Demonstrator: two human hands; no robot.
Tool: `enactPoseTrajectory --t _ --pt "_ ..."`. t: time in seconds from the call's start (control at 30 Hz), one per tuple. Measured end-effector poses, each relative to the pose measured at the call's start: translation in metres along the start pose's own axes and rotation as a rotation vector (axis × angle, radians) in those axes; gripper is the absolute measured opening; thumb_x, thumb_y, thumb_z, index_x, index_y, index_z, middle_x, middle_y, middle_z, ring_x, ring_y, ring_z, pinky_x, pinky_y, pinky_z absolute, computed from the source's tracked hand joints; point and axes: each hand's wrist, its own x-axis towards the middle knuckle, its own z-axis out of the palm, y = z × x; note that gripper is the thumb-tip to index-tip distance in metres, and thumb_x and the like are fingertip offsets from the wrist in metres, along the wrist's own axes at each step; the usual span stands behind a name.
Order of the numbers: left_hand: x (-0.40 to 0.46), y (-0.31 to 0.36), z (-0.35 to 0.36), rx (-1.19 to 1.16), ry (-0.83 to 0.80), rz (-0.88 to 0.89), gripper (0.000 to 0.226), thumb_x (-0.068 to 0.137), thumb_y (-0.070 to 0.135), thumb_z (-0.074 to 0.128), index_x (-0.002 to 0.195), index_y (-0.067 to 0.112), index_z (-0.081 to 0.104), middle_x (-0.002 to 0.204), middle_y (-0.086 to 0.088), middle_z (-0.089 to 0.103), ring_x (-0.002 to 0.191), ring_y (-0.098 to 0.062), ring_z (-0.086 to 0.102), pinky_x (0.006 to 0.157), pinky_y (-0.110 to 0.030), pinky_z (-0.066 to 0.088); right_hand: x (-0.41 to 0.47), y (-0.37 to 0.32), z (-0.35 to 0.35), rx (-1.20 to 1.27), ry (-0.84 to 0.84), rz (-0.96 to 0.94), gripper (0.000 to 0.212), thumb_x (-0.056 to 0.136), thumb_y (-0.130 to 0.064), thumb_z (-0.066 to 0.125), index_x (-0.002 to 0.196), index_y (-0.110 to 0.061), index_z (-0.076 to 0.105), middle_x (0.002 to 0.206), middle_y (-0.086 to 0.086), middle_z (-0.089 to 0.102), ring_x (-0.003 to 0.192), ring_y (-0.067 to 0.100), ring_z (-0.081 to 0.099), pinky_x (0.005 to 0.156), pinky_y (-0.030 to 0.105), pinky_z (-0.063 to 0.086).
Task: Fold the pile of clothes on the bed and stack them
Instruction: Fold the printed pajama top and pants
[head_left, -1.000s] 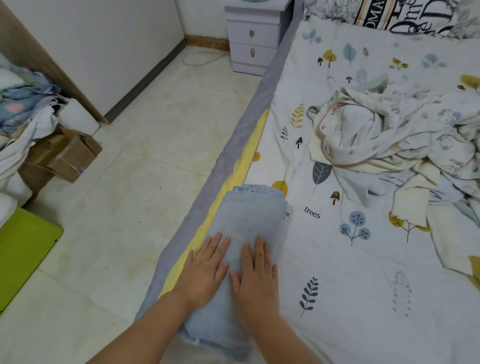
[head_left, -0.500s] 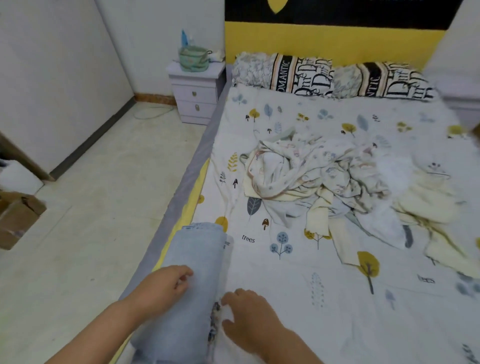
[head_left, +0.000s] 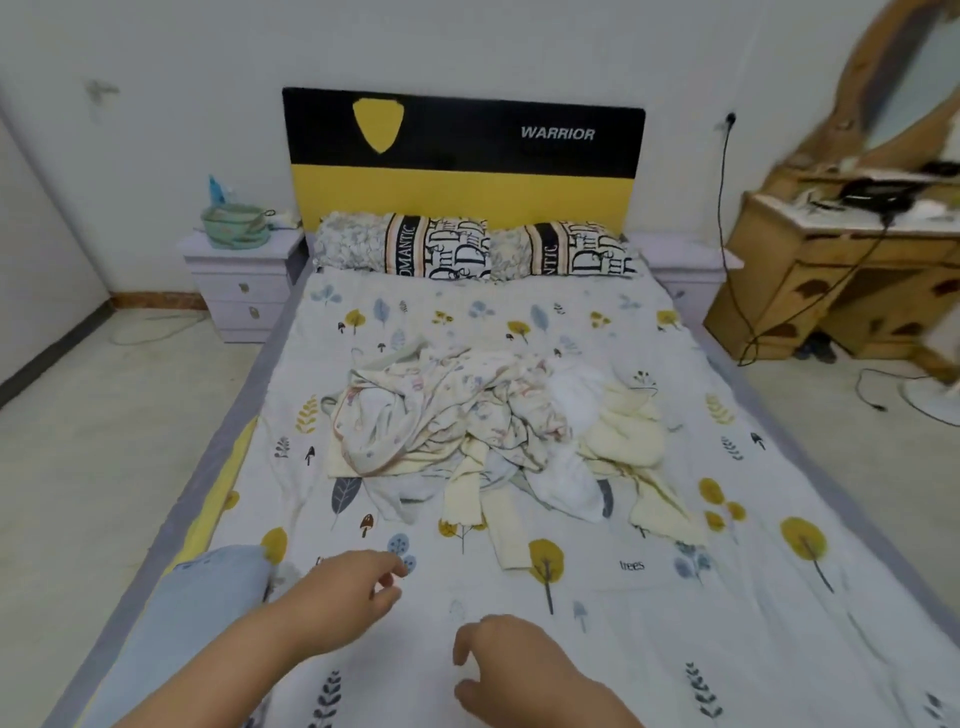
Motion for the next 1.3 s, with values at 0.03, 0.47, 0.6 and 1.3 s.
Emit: enactPoseTrajectory --t 0.03,0.47,0.6,1.3 --pt "0.008 0.015 0.001 -0.004 -0.003 0.010 0.033 0.097 0.035 0.040 0.128 0.029 0.049 0.120 0.011 0.056 0.090 -0.004 0.051 0.082 -0.017 0.039 -0.006 0.015 -0.007 0.007 0.002 0.010 0.033 0.092 -0.029 0.050 0.124 -0.019 0.053 0.126 0.010 0.050 0.118 0.026 0.048 0.098 0.034 0.036" --pt "0.116 0.168 0.031 -0.097 -0.018 -0.043 0.033 0.097 0.035 0.041 0.129 0.029 0.049 0.123 0.008 0.056 0.105 -0.008 0.053 0.081 -0.017 0.037 -0.026 0.205 -0.082 -0.044 0.004 0.054 0.034 0.093 -0.029 0.048 0.126 -0.019 0.050 0.128 0.009 0.049 0.118 0.023 0.048 0.091 0.030 0.037" --pt "0.135 0.175 0.034 -0.115 -0.022 -0.097 0.033 0.097 0.034 0.042 0.128 0.027 0.050 0.123 0.005 0.056 0.097 -0.010 0.052 0.085 -0.019 0.039 -0.009 0.233 -0.097 -0.089 -0.003 0.036 0.034 0.095 -0.026 0.045 0.127 -0.015 0.047 0.126 0.010 0.048 0.116 0.022 0.047 0.076 0.028 0.030" --pt "0.315 0.039 0.046 0.054 0.134 -0.286 0.036 0.097 0.026 0.039 0.133 0.023 0.045 0.130 0.002 0.052 0.113 -0.013 0.052 0.088 -0.022 0.040 0.233 0.282 -0.127 -0.229 0.290 0.058 0.034 0.091 -0.009 0.039 0.125 -0.015 0.044 0.127 0.006 0.043 0.115 0.021 0.041 0.080 0.029 0.034"
